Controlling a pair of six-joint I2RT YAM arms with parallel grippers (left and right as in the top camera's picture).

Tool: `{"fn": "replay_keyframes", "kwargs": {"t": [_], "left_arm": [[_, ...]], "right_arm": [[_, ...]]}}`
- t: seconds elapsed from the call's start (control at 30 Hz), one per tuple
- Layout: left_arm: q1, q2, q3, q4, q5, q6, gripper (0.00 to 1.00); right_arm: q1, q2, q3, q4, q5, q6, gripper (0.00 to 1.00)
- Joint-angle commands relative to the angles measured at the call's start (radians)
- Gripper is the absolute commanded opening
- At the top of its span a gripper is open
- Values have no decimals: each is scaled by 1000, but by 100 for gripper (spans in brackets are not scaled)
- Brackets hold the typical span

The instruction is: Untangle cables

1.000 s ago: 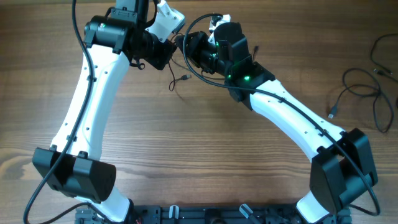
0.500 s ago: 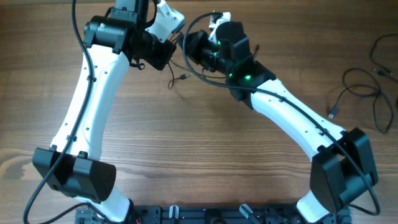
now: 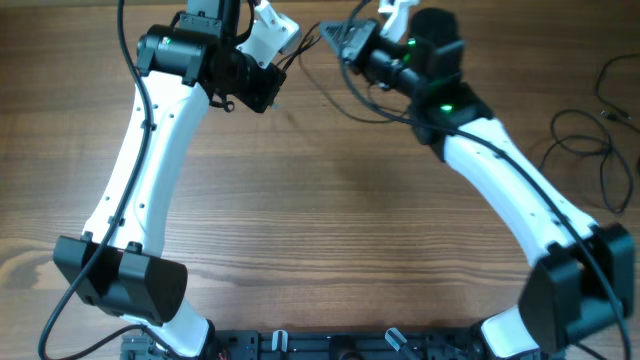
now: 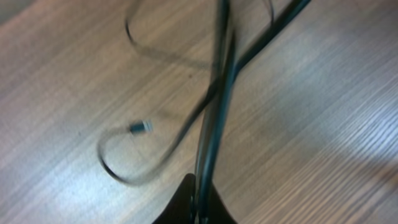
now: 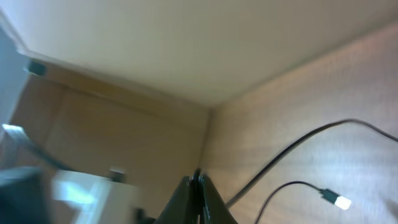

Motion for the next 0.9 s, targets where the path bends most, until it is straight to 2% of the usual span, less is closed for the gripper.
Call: {"fn": "replay_keyframes", "kwargs": {"t": [0.0,0.2,0.27,0.3,0.33,0.37,0.43,0.47,0.5,0.53,0.57,0.6,0.67,0.77,0.87], "left_arm": [[6,17,6,-10,-5,-11,4],[6,17,6,-11,-5,-20,4],[6,17,6,11,3,-79,4],[5,17,6,51,18,-150,4],[5,17,6,121,27,-285,4],[5,17,6,183,29,-476,4],[5,17,6,241,29,-759,4],[5,17,6,245,38,-999,16],[2,17,6,240,77,-1122,24],[-3,17,6,240,117,-1175,33],[-13,17,6,243,170,-1225,44],[-26,17,6,244,205,-1265,67],[-59,17,6,243,223,-1313,59],[-135,17,6,247,188,-1318,64],[-200,17,6,247,106,-1318,61]], "right_arm": [[-74,-117,4,-5,25,-79,5],[-153,-235,4,-90,21,-154,4],[-158,-251,4,-123,18,-181,4],[-158,-255,4,-144,19,-190,4],[-158,-255,4,-160,24,-201,4],[-158,-255,4,-183,34,-202,4],[-158,-255,4,-201,34,-227,4],[-158,-255,4,-226,49,-230,4],[-158,-255,4,-250,71,-241,5],[-158,-255,4,-276,91,-257,5],[-158,-255,4,-315,114,-273,4],[-158,-255,4,-350,131,-292,5],[-158,-254,4,-413,173,-307,4],[-158,-253,4,-495,270,-307,4],[-157,-248,4,-576,374,-286,4]]}}
